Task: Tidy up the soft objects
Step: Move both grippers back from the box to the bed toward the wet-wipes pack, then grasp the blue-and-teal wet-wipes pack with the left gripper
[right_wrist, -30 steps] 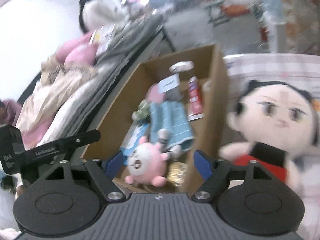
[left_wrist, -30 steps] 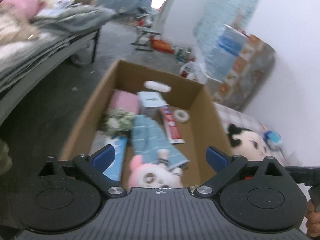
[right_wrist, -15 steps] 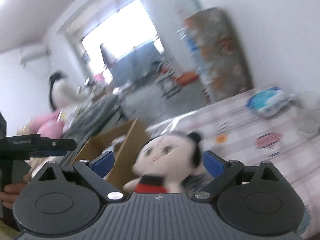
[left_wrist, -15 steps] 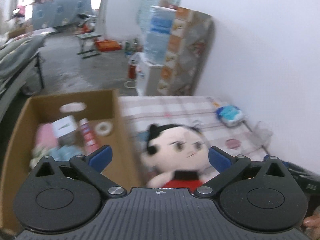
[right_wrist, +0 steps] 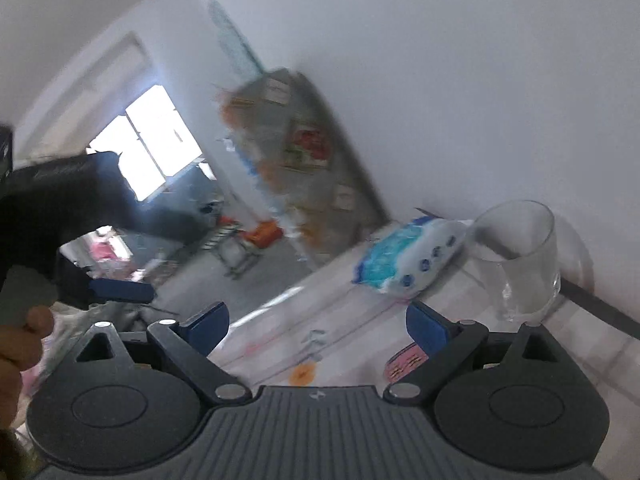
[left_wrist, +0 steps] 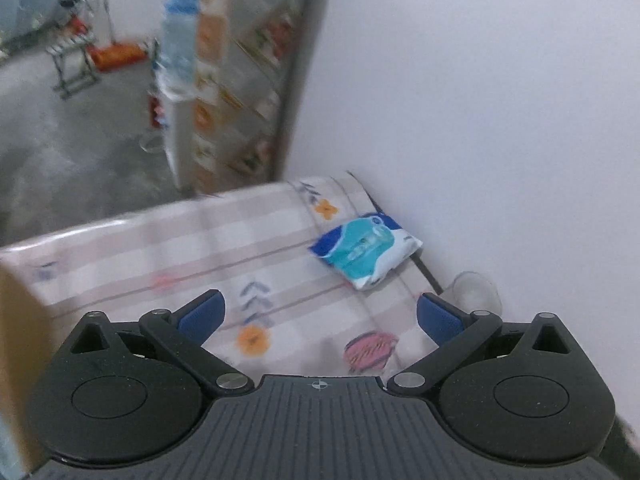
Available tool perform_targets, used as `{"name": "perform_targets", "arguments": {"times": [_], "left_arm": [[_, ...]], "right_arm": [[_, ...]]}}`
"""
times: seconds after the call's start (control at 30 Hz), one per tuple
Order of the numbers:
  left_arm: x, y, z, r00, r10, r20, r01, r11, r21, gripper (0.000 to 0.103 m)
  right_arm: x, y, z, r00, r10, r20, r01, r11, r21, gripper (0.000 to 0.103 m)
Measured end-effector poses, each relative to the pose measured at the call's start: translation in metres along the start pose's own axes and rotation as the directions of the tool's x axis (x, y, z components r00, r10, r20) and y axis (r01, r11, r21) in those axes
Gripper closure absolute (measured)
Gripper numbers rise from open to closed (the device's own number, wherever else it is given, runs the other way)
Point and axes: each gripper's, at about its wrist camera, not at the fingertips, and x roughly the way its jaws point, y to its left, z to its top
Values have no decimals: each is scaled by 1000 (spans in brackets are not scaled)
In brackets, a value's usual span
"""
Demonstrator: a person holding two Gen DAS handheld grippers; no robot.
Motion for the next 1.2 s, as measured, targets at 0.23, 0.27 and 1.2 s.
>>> {"name": "perform_targets", "arguments": {"times": [0.23,0.27,1.2], "left_arm": [[113,-15,34,994,-39,-100,43,998,39,0],[123,-16,37,993,-51,-106,56,997,47,0],[222,-47,45,981,-42,-191,88,968,237,28]], "right_arm": [[40,-22,-12,998,-10,-60,10,1000,13,36],[41,-25,-14,998,0,-70,2,1000,17,36],[21,-38,-19,989,124,-86,-116,989,91,36]]}}
